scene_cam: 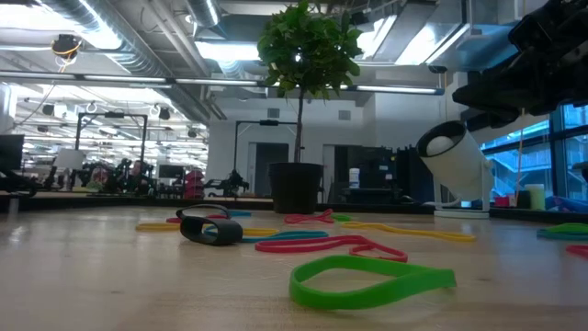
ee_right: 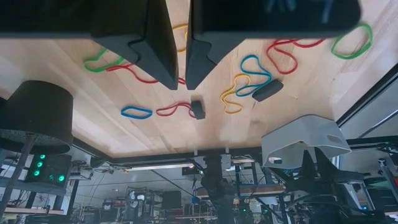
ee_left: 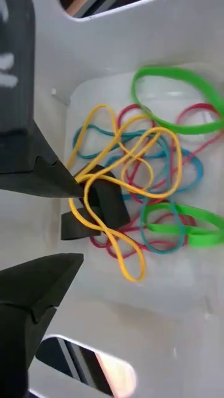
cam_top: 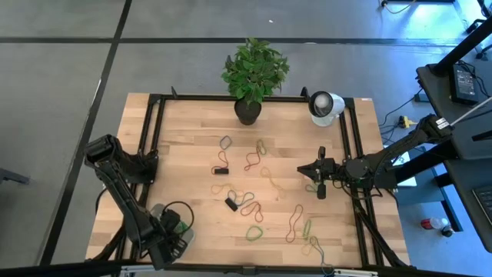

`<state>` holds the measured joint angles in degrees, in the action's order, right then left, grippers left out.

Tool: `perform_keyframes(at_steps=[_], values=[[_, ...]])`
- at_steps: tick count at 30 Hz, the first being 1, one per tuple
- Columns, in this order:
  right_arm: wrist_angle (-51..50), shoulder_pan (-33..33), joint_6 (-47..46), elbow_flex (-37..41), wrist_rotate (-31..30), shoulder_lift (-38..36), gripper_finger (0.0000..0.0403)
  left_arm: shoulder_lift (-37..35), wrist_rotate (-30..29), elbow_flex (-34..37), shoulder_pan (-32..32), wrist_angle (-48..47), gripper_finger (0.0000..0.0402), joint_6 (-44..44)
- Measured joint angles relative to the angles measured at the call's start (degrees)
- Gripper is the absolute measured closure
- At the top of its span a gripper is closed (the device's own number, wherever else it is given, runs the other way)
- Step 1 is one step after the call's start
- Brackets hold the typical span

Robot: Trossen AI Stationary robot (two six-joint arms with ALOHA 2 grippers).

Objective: Pick and place rubber bands into bin
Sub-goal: Put the green rubber band into the gray bin

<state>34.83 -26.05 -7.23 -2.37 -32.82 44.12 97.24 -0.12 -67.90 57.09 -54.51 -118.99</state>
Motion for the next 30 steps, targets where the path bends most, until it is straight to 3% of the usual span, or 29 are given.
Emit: perform_keyframes(at_steps=[6,14,18,25,30], values=[[0.0,0.0,0.0,0.0,0.0,0.0,0.0367,-2.8,-0.5,0.0,-4.9,-1.6,0.0249,7.7],[0.0,0.0,0.0,0.0,0.0,0.0,0.0367,-7.9,-5.5,0.0,-14.9,-10.3,0.0251,25.3],[0.0,0.0,0.1,0.0,0.0,0.0,0.0367,-9.8,-11.4,0.0,-20.9,-12.2,0.0254,35.8],[0.0,0.0,2.2,0.0,0.0,0.0,0.0367,-9.7,-30.2,0.0,-33.0,-11.4,0.0274,51.0],[0.0,0.0,1.0,0.0,0.0,0.0,0.0367,-6.4,-31.7,0.0,-40.5,-1.2,0.0303,68.1]])
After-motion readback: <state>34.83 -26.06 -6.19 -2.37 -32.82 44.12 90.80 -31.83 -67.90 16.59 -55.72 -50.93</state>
